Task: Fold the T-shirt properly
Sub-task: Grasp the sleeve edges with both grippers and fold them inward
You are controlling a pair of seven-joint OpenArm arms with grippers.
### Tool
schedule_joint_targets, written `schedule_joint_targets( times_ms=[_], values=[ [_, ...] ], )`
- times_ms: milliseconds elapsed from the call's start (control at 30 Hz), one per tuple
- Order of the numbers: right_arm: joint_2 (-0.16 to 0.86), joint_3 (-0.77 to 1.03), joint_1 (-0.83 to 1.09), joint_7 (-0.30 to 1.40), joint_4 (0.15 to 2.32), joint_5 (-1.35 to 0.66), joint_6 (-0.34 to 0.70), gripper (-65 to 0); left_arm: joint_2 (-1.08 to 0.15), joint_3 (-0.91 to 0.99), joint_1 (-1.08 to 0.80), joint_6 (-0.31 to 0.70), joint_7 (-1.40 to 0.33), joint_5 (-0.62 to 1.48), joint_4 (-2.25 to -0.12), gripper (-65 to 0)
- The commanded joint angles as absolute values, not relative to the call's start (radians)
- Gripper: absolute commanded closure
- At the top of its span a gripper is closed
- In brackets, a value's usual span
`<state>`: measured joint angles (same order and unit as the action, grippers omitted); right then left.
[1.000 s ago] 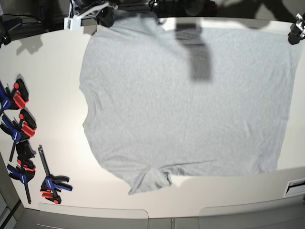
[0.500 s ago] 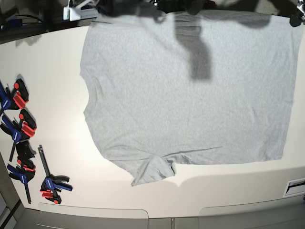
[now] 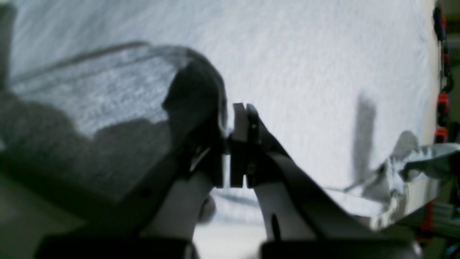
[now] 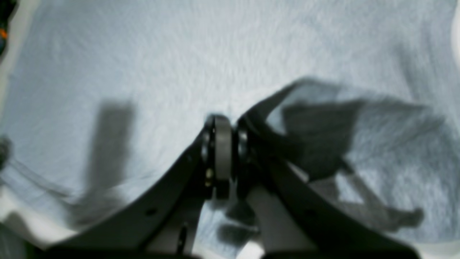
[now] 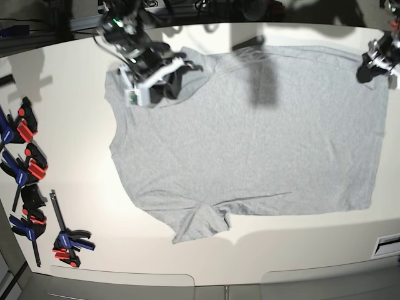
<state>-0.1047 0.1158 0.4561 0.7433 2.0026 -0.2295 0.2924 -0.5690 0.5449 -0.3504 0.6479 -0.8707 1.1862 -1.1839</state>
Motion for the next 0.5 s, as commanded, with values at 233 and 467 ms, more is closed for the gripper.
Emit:
schedule_joint_targets(
  times_ms=[233, 467],
  values=[
    [-0.105, 0.132, 0.28, 0.684, 1.875, -0.133, 0.208, 0.0, -0.649, 0.562, -0.266, 0.589, -0.79, 1.09, -1.198, 0.0],
    [-0.106, 0.131, 0.247, 0.68, 1.875, -0.129, 0.16, 0.0, -0.654, 0.709, -0.266, 0.59, -0.784, 1.036, -1.198, 0.0]
  ],
)
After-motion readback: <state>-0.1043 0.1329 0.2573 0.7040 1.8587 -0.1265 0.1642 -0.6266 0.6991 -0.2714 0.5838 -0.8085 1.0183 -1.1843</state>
